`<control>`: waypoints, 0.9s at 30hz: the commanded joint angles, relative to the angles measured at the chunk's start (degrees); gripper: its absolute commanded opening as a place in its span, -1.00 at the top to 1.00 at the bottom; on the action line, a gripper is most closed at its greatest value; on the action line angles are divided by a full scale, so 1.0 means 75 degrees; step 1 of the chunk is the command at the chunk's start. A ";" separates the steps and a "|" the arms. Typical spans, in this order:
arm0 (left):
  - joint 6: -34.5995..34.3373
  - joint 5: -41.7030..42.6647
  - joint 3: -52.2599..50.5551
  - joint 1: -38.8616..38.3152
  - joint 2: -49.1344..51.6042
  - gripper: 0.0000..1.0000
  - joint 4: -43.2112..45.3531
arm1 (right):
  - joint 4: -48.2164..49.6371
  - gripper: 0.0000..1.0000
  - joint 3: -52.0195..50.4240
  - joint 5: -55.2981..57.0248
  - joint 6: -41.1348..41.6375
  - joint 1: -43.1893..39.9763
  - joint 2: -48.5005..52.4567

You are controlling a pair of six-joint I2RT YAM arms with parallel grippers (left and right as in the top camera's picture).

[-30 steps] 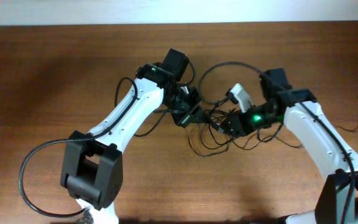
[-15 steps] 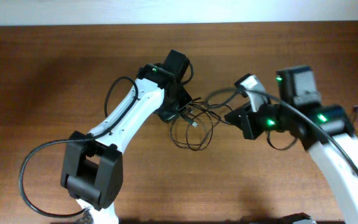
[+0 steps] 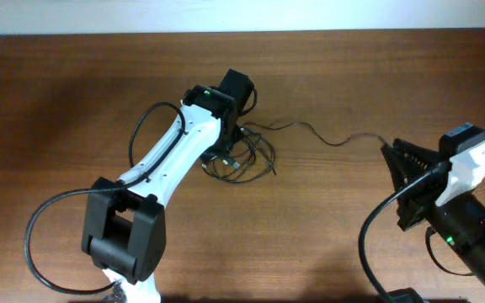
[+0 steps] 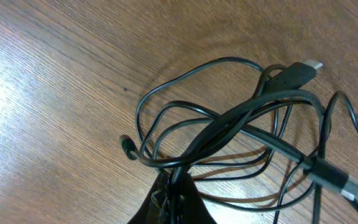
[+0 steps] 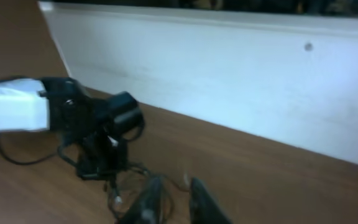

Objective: Untangle cables

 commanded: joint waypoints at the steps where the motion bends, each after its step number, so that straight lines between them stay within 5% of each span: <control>1: -0.0070 0.0082 -0.0003 0.0009 0.0012 1.00 -0.0023 | -0.0446 0.36 0.0067 0.0318 0.0137 -0.0009 0.0204; 3: -0.0067 0.0248 -0.0003 0.0009 0.0012 1.00 -0.0023 | -0.0589 0.10 0.0067 0.0312 0.0143 -0.0009 0.0379; 7: -0.0070 0.0953 -0.0003 0.0009 0.0012 1.00 -0.0017 | -0.0854 0.27 0.0067 -0.0216 0.0114 -0.0009 0.0970; 9: -0.0067 0.1137 -0.0003 0.0012 0.0012 1.00 0.0003 | -0.0921 -0.03 0.0067 -0.0699 0.0117 -0.0009 0.1306; 13: -0.0064 0.1903 -0.0003 0.0146 0.0012 1.00 0.0006 | -0.1215 -0.28 0.0067 -0.0816 0.0111 -0.0009 0.2014; 21: 0.0624 0.5068 -0.0003 0.1134 0.0012 1.00 0.0000 | -0.1970 -0.43 0.0058 -0.2489 -0.1201 0.0009 0.4794; 27: 0.0621 0.5697 -0.0003 0.1174 0.0012 1.00 0.0003 | -0.1139 -0.44 0.0058 -0.3200 -0.1390 0.0006 0.7082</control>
